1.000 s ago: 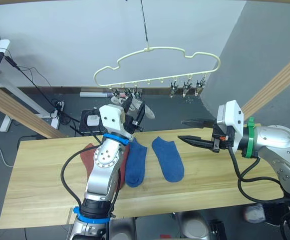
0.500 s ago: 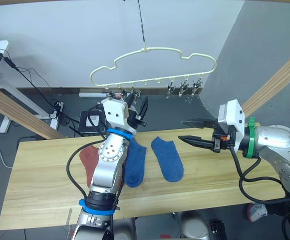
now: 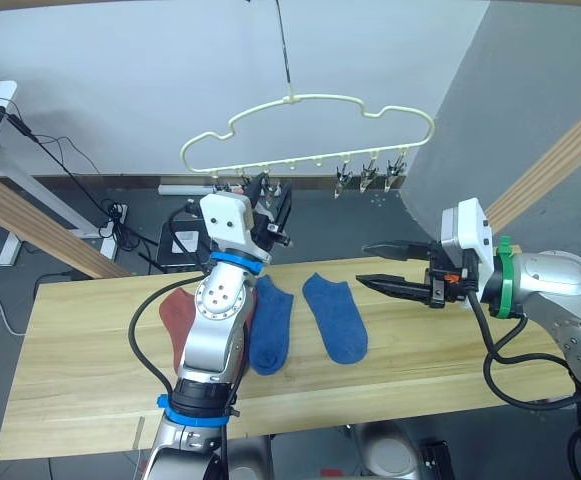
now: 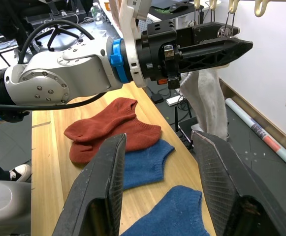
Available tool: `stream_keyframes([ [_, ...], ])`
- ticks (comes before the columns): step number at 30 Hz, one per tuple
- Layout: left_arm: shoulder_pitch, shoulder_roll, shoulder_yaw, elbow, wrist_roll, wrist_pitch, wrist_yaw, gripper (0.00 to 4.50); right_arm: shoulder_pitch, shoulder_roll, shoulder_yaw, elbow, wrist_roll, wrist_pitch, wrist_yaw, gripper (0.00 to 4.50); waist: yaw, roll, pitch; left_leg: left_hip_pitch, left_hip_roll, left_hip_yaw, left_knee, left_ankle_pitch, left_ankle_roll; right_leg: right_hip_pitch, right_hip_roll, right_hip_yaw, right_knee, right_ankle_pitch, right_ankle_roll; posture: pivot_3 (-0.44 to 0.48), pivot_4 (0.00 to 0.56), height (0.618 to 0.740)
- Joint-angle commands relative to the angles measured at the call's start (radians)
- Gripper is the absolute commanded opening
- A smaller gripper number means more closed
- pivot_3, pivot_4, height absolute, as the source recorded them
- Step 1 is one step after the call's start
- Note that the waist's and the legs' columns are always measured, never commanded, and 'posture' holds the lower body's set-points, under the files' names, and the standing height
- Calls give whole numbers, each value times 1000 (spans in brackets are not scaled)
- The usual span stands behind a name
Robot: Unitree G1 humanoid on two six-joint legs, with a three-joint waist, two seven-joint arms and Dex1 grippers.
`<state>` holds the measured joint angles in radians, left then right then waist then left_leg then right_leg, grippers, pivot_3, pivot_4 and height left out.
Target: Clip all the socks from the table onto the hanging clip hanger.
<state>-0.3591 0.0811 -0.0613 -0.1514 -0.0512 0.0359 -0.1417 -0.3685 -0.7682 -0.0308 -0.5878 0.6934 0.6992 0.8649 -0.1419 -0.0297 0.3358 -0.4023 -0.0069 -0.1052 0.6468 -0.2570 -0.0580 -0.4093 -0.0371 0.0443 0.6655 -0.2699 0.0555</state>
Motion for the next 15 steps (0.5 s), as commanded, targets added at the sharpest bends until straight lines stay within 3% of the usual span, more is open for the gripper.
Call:
stream_keyframes([
  [1, 3, 0, -2, -53, 13, -13, 5, 1596, -5, -11, -36, -46, 30, -2, -5, 2205, 0, 0, 0, 0, 0, 0, 0, 0, 0, 0, 0, 0, 0, 0, 0, -312, 334, 733],
  [5, 3, 3, -3, -55, 17, -18, 2, 731, -3, -11, -38, -48, 35, 3, -7, 2205, 0, 0, 0, 0, 0, 0, 0, 0, 0, 0, 0, 0, 0, 0, 0, -313, 334, 733],
  [15, 17, 20, 3, -84, 13, -2, -10, 728, 28, -24, -23, -56, 22, -8, 1, 2205, 0, 0, 0, 0, 0, 0, 0, 0, 0, 0, 0, 0, 0, 0, 0, -312, 335, 733],
])
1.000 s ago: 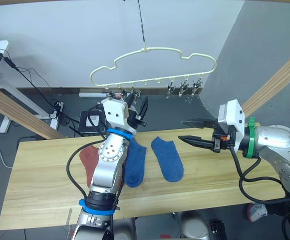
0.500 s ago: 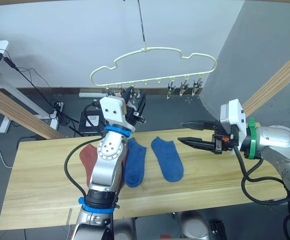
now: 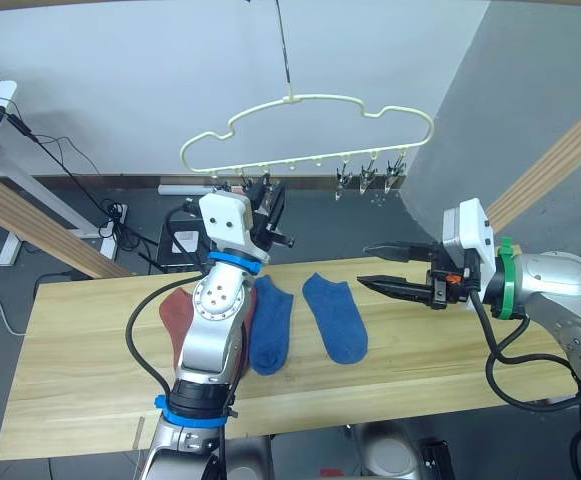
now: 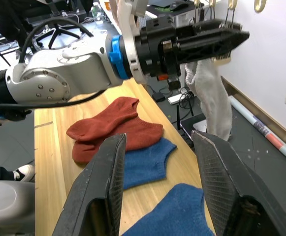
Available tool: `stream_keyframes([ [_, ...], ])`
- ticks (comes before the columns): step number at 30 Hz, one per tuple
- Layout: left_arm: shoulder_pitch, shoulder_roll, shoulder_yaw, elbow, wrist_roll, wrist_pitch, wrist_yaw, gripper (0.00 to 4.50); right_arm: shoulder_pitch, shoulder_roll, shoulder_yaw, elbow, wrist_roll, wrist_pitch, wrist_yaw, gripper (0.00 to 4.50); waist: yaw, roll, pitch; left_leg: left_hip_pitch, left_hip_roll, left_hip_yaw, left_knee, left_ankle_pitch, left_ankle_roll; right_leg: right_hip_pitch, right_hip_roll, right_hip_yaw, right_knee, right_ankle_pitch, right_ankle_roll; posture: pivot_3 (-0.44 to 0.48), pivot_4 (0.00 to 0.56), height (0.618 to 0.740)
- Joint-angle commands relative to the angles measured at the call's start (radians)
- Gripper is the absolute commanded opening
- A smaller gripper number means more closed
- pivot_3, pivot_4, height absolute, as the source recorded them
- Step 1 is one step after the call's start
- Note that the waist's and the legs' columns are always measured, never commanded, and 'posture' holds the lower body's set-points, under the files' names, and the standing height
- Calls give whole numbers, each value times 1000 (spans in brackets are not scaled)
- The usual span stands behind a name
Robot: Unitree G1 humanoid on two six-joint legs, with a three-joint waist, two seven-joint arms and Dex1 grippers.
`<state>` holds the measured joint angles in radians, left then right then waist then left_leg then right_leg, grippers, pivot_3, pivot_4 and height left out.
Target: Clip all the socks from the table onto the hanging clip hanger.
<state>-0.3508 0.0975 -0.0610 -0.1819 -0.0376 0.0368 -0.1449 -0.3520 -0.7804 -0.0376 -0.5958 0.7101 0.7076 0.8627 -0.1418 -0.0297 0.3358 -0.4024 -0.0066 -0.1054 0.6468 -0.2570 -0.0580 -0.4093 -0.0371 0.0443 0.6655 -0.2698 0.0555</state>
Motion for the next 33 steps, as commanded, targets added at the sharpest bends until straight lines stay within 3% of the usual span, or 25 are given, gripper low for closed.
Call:
stream_keyframes([
  [1, 9, 5, 5, -55, -3, 0, -7, 728, 13, -12, -15, -49, 4, -18, 3, 2205, 0, 0, 0, 0, 0, 0, 0, 0, 0, 0, 0, 0, 0, 0, 0, -312, 335, 733],
  [12, 20, 7, 1, -51, 15, 2, 3, 728, 18, -10, -12, -49, -4, -18, 2, 2205, 0, 0, 0, 0, 0, 0, 0, 0, 0, 0, 0, 0, 0, 0, 0, -306, 333, 733],
  [17, 13, 15, 1, -49, 48, 24, 20, 2242, 21, -14, -16, -48, -4, -16, 3, 2205, 0, 0, 0, 0, 0, 0, 1, 0, 0, 0, 0, 0, 1, 0, 0, -306, 333, 733],
  [33, -31, -2, 1, -79, 84, 75, 49, 2242, 27, -33, -30, -36, 17, -8, 23, 2205, 0, 0, 0, 0, 0, 0, 1, 0, 0, 0, 0, 0, 1, 0, 0, -304, 332, 733],
])
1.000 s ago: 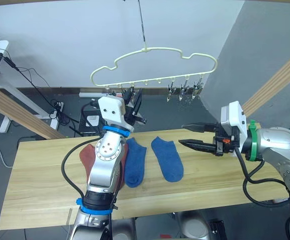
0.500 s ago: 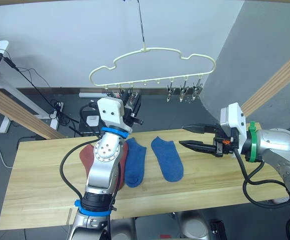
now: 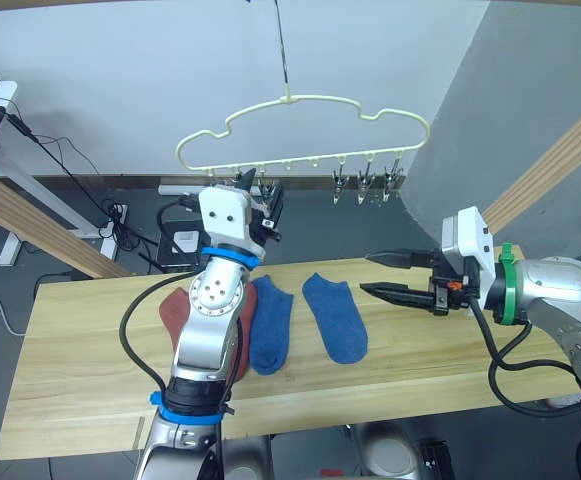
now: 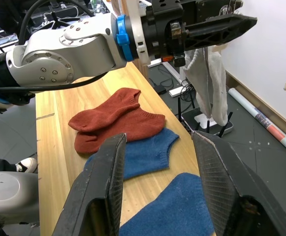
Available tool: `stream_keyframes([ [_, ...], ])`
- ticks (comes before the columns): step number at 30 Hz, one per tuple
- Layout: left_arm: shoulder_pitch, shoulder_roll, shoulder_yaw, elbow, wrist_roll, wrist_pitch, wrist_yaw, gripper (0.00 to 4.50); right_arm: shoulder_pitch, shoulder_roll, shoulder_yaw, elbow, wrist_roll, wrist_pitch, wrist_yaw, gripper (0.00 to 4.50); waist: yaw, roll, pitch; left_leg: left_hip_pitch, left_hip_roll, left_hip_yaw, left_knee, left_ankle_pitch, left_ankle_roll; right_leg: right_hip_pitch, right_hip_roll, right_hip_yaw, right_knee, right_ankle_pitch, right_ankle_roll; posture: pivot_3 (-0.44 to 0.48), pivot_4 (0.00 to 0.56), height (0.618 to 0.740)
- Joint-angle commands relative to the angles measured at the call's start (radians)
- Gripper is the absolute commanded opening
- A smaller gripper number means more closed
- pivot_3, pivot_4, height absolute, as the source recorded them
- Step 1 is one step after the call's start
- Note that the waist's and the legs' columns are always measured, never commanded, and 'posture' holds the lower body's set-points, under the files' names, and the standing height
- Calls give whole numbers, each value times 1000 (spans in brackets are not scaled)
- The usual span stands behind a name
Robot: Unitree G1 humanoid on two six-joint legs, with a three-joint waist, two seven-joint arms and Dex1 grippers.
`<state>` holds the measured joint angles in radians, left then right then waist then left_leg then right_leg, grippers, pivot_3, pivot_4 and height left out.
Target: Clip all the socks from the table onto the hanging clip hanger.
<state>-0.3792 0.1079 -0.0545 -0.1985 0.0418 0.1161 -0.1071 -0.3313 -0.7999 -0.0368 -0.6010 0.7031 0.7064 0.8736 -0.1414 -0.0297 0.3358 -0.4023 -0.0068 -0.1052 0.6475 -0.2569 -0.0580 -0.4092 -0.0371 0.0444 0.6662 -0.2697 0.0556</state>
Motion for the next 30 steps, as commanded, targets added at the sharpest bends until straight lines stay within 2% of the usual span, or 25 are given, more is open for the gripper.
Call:
stream_keyframes([
  [1, 1, -14, -9, -68, 6, -6, 12, 2242, 7, -14, -31, -30, 26, -6, 13, 2205, 0, 0, 0, 0, 0, 0, 0, 0, 0, 0, 0, 0, 0, 0, 0, -304, 332, 733],
  [14, 20, -25, -17, -79, 10, 0, 15, 2242, 13, -26, -31, -30, 40, -7, 9, 2205, 0, 0, 0, 0, 0, 0, 0, 0, 0, 0, 0, 0, 0, 0, 0, -305, 331, 733],
  [17, 21, -26, -15, -78, 8, 3, 16, 1663, 13, -26, -30, -32, 40, -7, 8, 2205, 0, 0, 0, 0, 0, 0, 0, 0, 0, 0, 0, 0, 1, 0, 0, -305, 331, 733],
  [20, 19, -25, -15, -75, 8, 0, 15, 835, 14, -27, -31, -32, 41, -7, 8, 2205, 0, 0, 0, 0, 0, 0, 1, 0, 0, 0, 0, 0, 1, 0, 0, -306, 331, 733],
  [22, 19, -25, -13, -74, 7, -1, 14, 692, 14, -27, -31, -32, 41, -7, 8, 2205, 0, 0, 0, 0, 0, 0, 1, 0, 0, 0, 0, 0, 1, 0, 0, -306, 331, 733],
  [30, 21, -21, -9, -75, 7, -2, 15, 663, 19, -27, -30, -36, 45, -5, 9, 2205, 0, 0, 0, 0, 0, 0, 1, 0, 0, 0, 0, 0, 1, 0, 0, -304, 329, 733],
])
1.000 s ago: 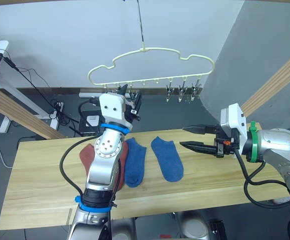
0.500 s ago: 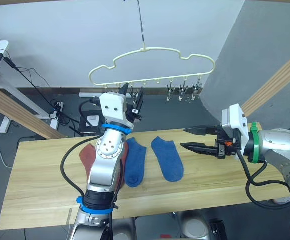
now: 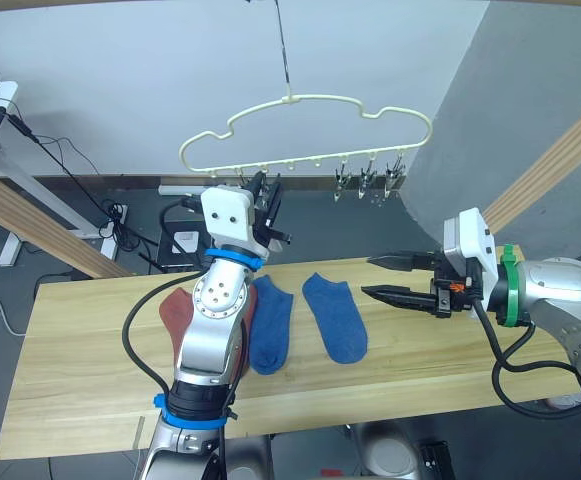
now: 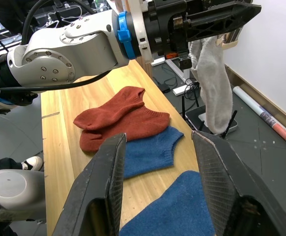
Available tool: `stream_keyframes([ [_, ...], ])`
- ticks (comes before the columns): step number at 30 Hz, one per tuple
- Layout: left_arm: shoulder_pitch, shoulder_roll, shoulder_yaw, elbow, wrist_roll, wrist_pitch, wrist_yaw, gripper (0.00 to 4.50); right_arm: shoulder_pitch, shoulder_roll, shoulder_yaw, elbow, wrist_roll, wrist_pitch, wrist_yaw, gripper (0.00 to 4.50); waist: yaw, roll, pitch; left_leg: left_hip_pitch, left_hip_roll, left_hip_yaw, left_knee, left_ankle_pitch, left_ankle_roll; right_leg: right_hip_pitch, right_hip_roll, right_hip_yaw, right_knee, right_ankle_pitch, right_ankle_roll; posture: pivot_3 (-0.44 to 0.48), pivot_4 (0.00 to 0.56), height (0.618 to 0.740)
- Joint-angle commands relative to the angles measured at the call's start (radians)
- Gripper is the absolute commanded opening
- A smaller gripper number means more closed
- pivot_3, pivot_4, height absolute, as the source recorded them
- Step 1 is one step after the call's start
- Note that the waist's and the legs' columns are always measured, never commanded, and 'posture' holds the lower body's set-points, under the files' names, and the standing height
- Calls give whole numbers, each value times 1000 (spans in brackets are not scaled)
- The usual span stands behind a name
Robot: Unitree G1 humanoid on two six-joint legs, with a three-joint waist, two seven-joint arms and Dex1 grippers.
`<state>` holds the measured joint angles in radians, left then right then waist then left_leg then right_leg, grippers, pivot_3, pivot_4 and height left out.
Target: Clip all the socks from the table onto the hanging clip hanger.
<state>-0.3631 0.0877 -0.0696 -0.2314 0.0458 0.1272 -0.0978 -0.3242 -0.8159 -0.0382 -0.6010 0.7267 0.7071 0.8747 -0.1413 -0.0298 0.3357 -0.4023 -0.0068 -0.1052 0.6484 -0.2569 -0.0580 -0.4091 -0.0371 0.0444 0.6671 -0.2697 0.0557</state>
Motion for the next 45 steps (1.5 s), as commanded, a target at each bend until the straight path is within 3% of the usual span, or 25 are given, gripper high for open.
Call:
stream_keyframes([
  [1, 6, -1, 5, -44, -5, -15, -1, 630, 14, -12, -28, -38, 22, -5, 9, 2205, 0, 0, 0, 0, 0, 0, 0, 0, 0, 0, 0, 0, 0, 0, 0, -304, 329, 733],
  [8, 9, -12, 28, -43, -62, -11, -13, 41, 20, -12, -25, -45, 21, -6, 7, 2205, 0, 0, 0, 0, 0, 0, 1, 0, 0, 0, 0, 0, 1, 0, 0, -305, 327, 733],
  [17, 8, -12, 32, -43, -79, -6, -18, 0, 21, -10, -21, -45, 11, -9, 0, 2205, 0, 0, 0, 0, 0, 0, 7, 0, 0, 0, 0, 0, 7, 0, 0, -307, 326, 733],
  [20, 1, -4, 45, -62, -127, 29, -52, 0, 38, -9, 61, -24, -135, -30, -75, 2205, -1, 0, 0, 0, -1, 0, 12, 0, 0, 0, 1, 0, 11, 0, 0, -303, 328, 733],
  [23, -16, 30, 66, -77, -202, 83, -117, 0, 51, 46, 156, 3, -276, -23, -211, 2801, -1, 0, 0, 0, 0, 0, 13, 0, 0, 0, 2, 1, 12, 0, 1, -299, 333, 733],
  [26, -36, 70, 92, -93, -274, 134, -177, 0, 75, 145, 252, 32, -413, -20, -362, 3757, -4, 0, 0, 1, 1, 0, 13, 0, 0, 0, 4, 1, 13, -2, 3, -298, 336, 733],
  [28, -40, 80, 97, -98, -294, 149, -189, 0, 81, 174, 264, 35, -440, -13, -383, 4457, -4, 0, 0, 1, 2, -1, 13, 0, 0, 0, 4, 1, 13, -3, 5, -298, 336, 733],
  [33, -75, 161, 135, -104, -396, 241, -282, 0, 162, 371, 465, 183, -678, -129, -596, 4457, -4, -2, -1, 1, 1, -1, 12, 0, 0, 0, 3, 1, 13, 0, 1, -287, 340, 733],
  [39, -94, 188, 156, -111, -449, 293, -296, 0, 151, 534, 517, 410, -811, -245, -702, 4457, -4, -1, 0, 0, 1, 0, 13, 0, -1, -2, 1, 3, 12, 0, 1, -274, 343, 733],
  [45, -99, 210, 161, -126, -492, 333, -311, 0, 123, 613, 482, 605, -858, -311, -718, 4457, -4, -1, 0, 1, 1, -1, 12, 0, -1, -2, 3, 2, 12, 0, 1, -274, 343, 733],
])
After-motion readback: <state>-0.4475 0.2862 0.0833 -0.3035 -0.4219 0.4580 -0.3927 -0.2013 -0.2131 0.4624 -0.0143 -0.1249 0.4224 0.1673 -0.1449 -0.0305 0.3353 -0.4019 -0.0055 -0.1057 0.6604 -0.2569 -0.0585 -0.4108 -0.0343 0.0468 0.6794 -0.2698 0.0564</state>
